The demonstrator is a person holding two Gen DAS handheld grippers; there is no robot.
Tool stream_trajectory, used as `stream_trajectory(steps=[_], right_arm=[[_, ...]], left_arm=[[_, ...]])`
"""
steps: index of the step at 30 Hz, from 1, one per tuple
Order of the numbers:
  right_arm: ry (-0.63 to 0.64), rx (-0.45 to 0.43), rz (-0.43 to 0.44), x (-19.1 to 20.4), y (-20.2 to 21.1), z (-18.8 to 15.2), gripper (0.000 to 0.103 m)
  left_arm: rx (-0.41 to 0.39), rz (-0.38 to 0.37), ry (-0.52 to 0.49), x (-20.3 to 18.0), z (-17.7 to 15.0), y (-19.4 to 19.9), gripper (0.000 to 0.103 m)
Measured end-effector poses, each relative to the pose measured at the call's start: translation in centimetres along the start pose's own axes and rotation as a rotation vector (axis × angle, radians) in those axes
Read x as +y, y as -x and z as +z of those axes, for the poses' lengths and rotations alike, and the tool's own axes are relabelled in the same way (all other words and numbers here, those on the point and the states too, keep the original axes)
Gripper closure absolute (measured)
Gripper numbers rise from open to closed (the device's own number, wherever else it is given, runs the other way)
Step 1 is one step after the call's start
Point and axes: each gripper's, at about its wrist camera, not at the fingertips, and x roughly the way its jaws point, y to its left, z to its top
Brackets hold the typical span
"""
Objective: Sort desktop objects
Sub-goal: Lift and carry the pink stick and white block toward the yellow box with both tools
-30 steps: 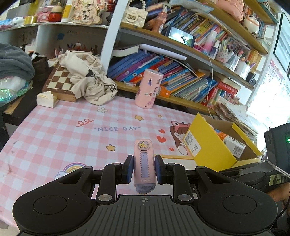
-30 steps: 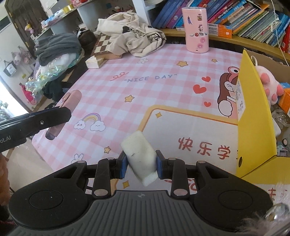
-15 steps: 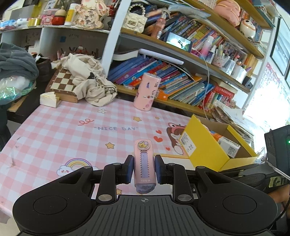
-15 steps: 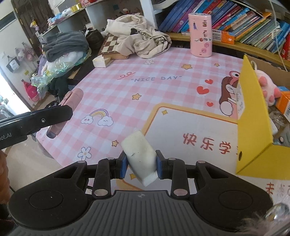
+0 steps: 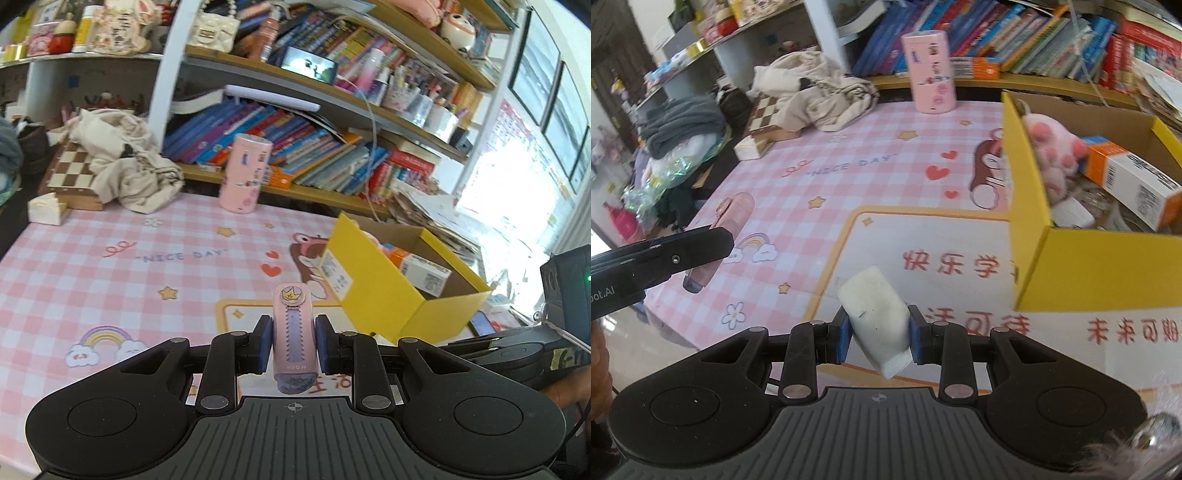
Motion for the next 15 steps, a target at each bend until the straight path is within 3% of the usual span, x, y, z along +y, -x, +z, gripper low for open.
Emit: stream_trajectory(steps=[15], right_arm=[[-0.097, -0.033, -0.081, -3.5, 2.5, -1.4, 0.075]], left_arm=[[0.037, -0.100, -0.064, -3.2, 0.6, -3.0, 0.080]])
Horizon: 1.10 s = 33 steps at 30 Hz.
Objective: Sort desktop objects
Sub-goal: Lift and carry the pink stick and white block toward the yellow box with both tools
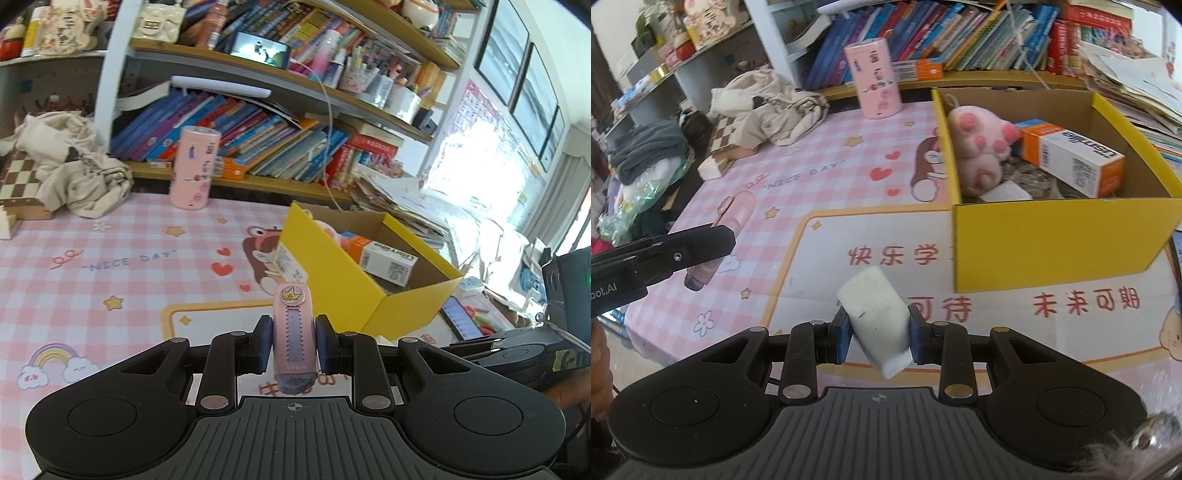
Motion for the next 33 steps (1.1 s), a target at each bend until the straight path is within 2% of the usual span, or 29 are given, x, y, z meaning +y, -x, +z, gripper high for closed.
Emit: stream_trajectory(steps=[21, 33], right_arm=[[-0.135, -0.022, -0.093, -6.5, 3.0, -1.4, 0.075], [-0.176, -0.058, -0.129, -9.7, 4.7, -1.5, 0.075]], left_arm=[[0.070, -0.121, -0.079, -5.5, 0.8, -5.0, 0.080], [0.073, -0.166, -0.159, -9.2, 1.7, -7.1, 0.080]])
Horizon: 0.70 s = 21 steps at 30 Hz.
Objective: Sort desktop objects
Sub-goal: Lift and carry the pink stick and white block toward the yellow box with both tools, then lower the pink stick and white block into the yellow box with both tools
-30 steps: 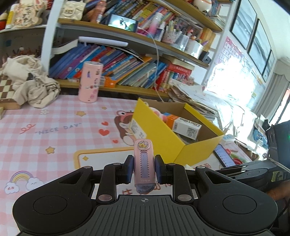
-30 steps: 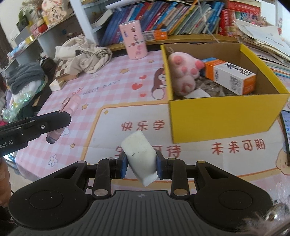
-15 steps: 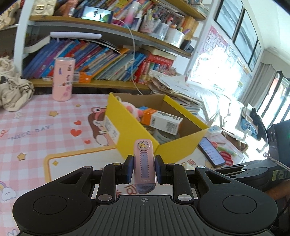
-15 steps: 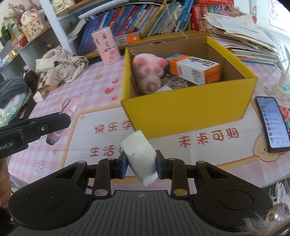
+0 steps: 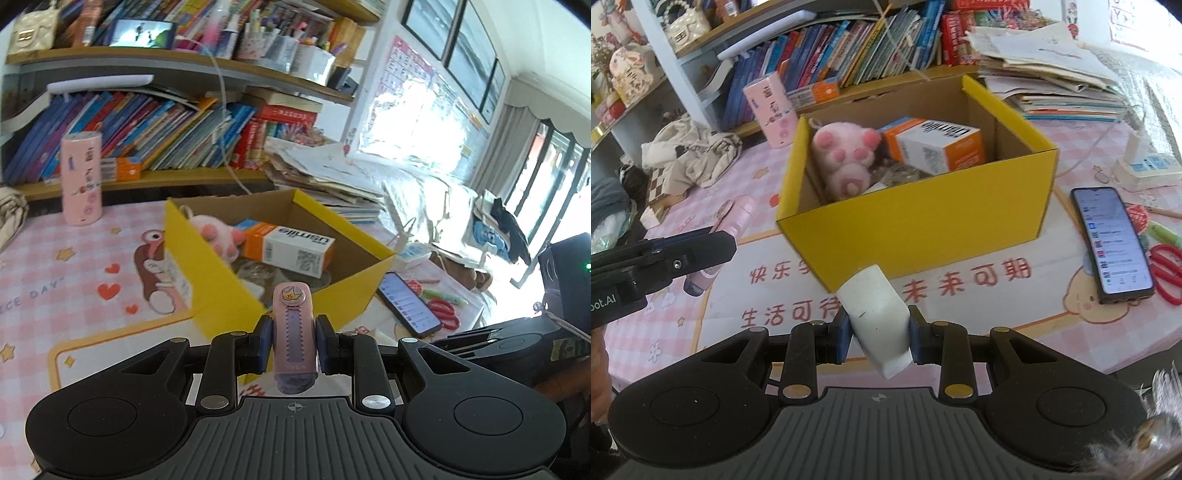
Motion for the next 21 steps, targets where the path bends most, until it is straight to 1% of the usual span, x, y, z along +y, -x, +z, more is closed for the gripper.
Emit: stream_trajectory(steps=[5, 11, 17, 21], right_arm=[[-0.008, -0.042, -0.038, -1.5, 1.0, 0.7, 0.075], [0.016, -0.117, -0.061, -3.1, 2.3, 3.0, 0.075], [0.099, -0.183, -0.049, -3.9, 2.2, 6.6, 0.075], [0.155, -0.182, -0.016, -4.4, 0.9, 8.7, 0.075]], left_arm=[[-0.002, -0.023, -0.021, -1.1, 0.9, -1.4, 0.080], [-0.031, -0.026, -0.033, -2.0, 2.4, -2.9, 0.080], [-0.050, 0.002, -0.023, -2.1, 3.9, -4.7, 0.080], [-0.057, 0.044, 0.004, -1.8, 4.7, -6.1, 0.080]])
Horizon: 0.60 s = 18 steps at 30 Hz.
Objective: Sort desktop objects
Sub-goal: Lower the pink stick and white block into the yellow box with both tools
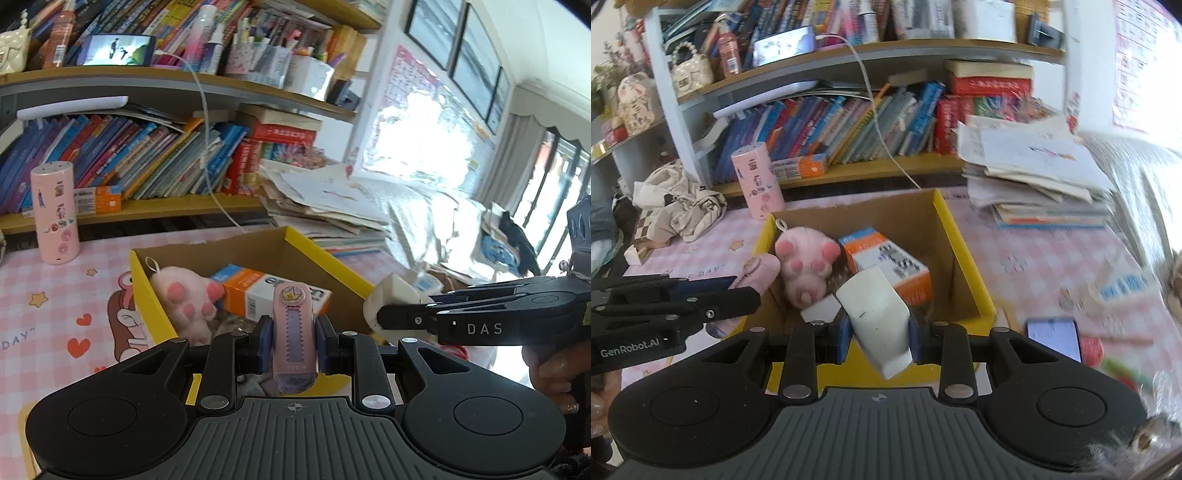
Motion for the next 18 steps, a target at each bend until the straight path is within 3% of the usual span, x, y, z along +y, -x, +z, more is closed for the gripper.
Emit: stream_trajectory(steps=[7, 18], right_arm=[[0.071, 0.035, 0.088, -1.0, -3.9, 2.3, 0.075], [0.146, 0.111, 0.236, -1.4, -9.9, 4.0, 0.075]], left_arm=[[0.032, 0.108, 0.019, 0.5, 0.3, -2.7, 0.080], [0.138, 0.262, -0.042, 0.1, -0.3, -5.9, 0.080]])
